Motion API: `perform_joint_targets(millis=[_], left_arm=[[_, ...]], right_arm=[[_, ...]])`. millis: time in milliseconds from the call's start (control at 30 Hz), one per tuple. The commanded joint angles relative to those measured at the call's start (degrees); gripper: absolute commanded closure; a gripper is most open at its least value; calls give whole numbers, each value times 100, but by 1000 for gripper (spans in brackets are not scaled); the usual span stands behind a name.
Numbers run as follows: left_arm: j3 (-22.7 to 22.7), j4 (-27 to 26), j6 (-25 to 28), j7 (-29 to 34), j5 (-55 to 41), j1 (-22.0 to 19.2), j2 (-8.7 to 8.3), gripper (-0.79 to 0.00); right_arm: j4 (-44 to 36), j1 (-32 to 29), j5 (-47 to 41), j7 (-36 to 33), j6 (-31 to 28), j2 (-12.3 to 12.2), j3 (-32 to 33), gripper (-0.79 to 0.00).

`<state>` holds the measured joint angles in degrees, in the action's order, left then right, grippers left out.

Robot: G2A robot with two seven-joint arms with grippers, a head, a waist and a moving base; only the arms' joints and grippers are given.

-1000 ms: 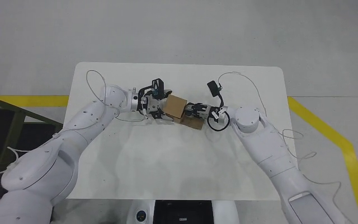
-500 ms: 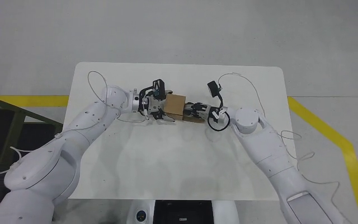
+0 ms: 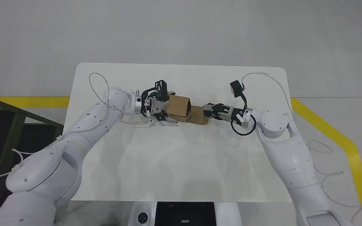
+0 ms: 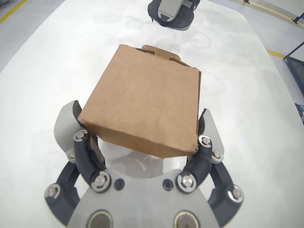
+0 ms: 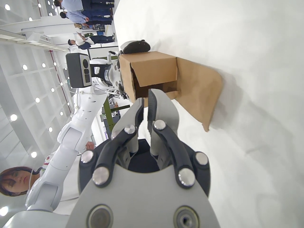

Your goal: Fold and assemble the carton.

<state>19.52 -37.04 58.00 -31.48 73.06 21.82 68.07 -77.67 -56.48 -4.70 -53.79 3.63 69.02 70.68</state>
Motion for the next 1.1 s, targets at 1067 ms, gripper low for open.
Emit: perform_joint_targets(millis=[1067], left_arm=[[141,-103,0,87,49,77,-75,-785]], right_arm=[[557,174,50,191,-233,44,-530,-351]])
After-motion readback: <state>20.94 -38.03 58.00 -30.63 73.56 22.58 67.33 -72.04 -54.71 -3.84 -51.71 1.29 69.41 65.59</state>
